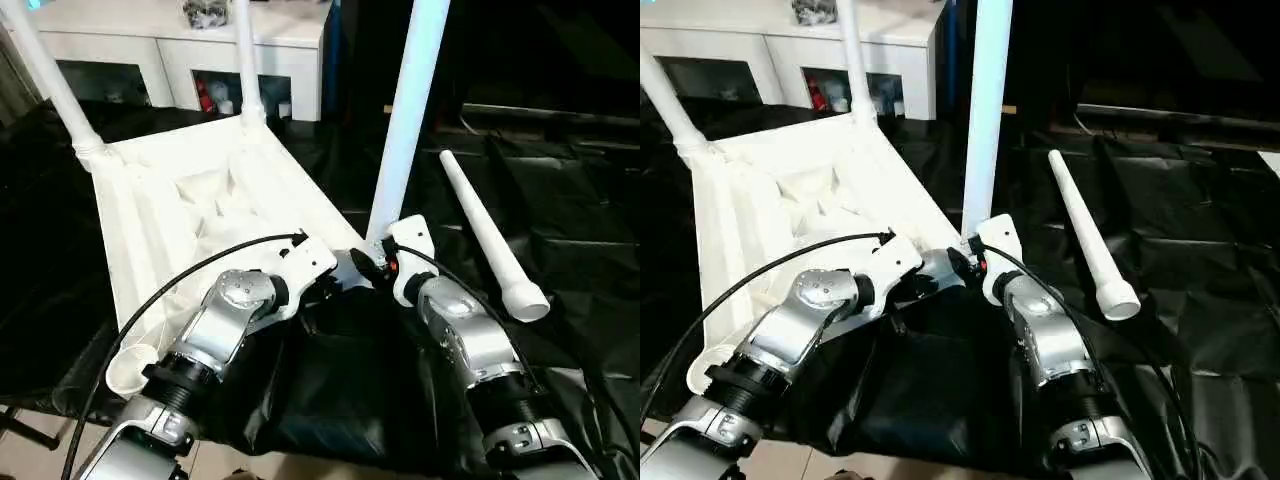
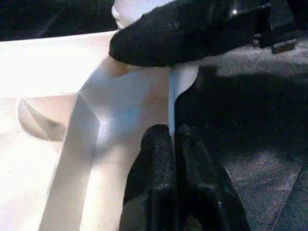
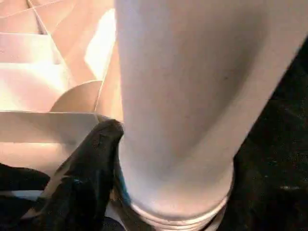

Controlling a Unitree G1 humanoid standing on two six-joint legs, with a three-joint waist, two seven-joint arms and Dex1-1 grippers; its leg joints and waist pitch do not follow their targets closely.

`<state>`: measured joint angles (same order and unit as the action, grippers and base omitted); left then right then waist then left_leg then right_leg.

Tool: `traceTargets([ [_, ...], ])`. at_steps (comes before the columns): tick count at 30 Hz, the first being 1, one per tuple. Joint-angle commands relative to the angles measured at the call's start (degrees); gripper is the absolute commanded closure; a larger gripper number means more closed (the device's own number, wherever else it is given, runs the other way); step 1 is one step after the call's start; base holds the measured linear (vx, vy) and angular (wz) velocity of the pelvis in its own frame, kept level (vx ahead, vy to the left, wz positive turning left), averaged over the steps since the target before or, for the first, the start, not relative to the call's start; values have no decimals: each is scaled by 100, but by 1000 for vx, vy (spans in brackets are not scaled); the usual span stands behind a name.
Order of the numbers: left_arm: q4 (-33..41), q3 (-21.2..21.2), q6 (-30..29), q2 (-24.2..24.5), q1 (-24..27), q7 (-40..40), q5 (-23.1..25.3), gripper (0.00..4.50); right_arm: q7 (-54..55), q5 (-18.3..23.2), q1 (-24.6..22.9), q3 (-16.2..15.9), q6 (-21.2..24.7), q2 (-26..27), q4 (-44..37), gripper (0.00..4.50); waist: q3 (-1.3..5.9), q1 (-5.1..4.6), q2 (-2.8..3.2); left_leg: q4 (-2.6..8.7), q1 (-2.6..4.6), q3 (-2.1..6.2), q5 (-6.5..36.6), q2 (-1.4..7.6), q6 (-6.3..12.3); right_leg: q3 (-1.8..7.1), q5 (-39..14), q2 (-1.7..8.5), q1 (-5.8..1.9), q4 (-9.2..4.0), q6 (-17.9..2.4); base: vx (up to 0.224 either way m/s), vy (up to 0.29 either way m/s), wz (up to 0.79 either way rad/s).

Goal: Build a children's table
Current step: Rotate leg to tighten

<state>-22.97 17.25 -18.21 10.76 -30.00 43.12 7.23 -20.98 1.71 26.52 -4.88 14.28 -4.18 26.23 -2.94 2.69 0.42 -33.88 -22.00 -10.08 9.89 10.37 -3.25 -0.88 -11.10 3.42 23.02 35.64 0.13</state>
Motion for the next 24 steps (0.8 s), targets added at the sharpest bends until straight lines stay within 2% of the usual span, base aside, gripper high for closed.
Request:
traceTargets([
  [1,205,128,448,-112,-65,184,-235,450,-520,111,-123,-344,77,104,-60,87,346,24,-38,408,80,77,1334,209,54,180,-1261,380,-219,-505,-1052,0,0,0],
  [3,320,155,535,1,22,448,-317,450,-726,65,-143,-426,-20,-38,-135,66,343,29,-37,412,83,82,1428,217,48,179,-1378,388,-219,-509,-1041,0,0,0],
  [7,675,229,611,300,263,1011,-475,450,-1510,184,-270,-619,-169,-452,-426,66,341,41,-35,418,85,80,1419,240,69,185,-1353,392,-213,-503,-1068,0,0,0],
  [11,824,208,692,512,383,1329,-594,450,-2263,352,-404,-728,-206,-831,-752,66,345,99,-38,409,98,65,1341,254,166,189,-1108,380,-211,-475,-1108,0,0,0],
  [12,892,160,691,623,427,1529,-707,450,-2728,411,-468,-808,-226,-1071,-899,66,336,94,-52,416,95,61,1330,250,166,179,-1100,372,-209,-482,-1146,0,0,0],
  [19,1188,133,690,992,614,2127,-930,450,-3767,650,-606,-1061,-197,-1583,-1319,66,341,144,-71,399,92,58,1173,258,287,177,-1030,391,-222,-464,-1187,0,0,0],
  [24,1333,130,640,1182,705,2397,-1019,450,-4130,735,-634,-1123,-130,-1724,-1469,102,334,155,-92,400,94,54,1213,258,282,178,-1179,393,-215,-467,-1185,0,0,0],
])
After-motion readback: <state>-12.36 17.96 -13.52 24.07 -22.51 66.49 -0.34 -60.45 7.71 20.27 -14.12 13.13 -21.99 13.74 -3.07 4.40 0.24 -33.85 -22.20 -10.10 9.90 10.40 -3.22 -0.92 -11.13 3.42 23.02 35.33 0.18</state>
